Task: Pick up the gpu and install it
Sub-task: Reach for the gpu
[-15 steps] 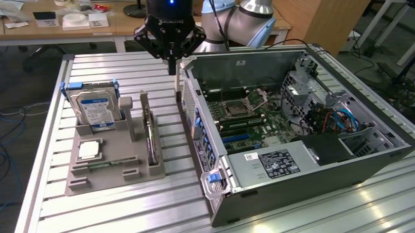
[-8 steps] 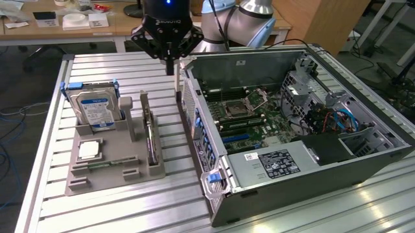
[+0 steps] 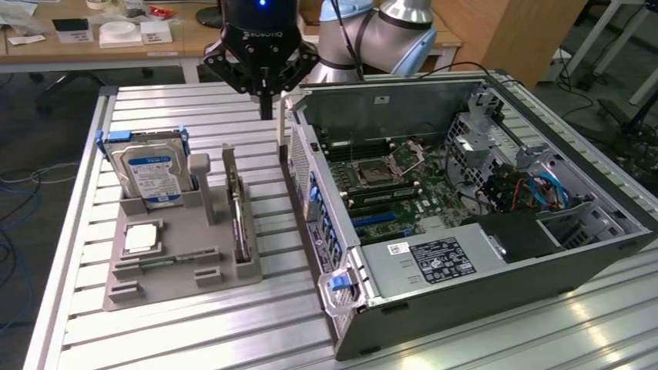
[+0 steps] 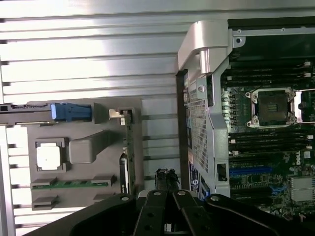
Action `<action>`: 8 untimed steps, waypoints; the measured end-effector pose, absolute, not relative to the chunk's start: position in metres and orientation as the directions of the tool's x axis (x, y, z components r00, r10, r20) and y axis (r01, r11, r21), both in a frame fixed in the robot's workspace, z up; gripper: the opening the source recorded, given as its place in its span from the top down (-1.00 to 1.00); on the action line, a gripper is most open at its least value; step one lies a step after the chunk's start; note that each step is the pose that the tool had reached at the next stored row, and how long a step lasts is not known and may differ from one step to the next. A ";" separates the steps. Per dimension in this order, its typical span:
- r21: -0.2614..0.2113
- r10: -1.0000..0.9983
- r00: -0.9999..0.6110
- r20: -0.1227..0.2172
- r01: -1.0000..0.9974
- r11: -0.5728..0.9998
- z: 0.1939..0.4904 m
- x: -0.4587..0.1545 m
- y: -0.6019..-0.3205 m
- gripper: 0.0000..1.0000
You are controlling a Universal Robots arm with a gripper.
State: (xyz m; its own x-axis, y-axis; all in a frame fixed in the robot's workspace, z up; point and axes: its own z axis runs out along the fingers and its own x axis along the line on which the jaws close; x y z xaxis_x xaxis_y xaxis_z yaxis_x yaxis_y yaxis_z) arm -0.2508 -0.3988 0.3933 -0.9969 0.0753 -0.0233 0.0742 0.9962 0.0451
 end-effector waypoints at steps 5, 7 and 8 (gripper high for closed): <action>0.045 0.075 -0.997 -0.023 0.074 0.996 0.393 -0.253 -0.399 0.79; 0.045 0.075 -0.997 -0.023 0.074 0.996 0.393 -0.254 -0.399 0.79; 0.045 0.075 -0.997 -0.023 0.074 0.996 0.393 -0.255 -0.399 0.79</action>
State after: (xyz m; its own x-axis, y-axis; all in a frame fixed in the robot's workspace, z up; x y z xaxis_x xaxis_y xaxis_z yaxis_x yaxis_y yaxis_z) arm -0.2546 -0.3988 0.3933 -0.9969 0.0753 -0.0233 0.0742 0.9962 0.0451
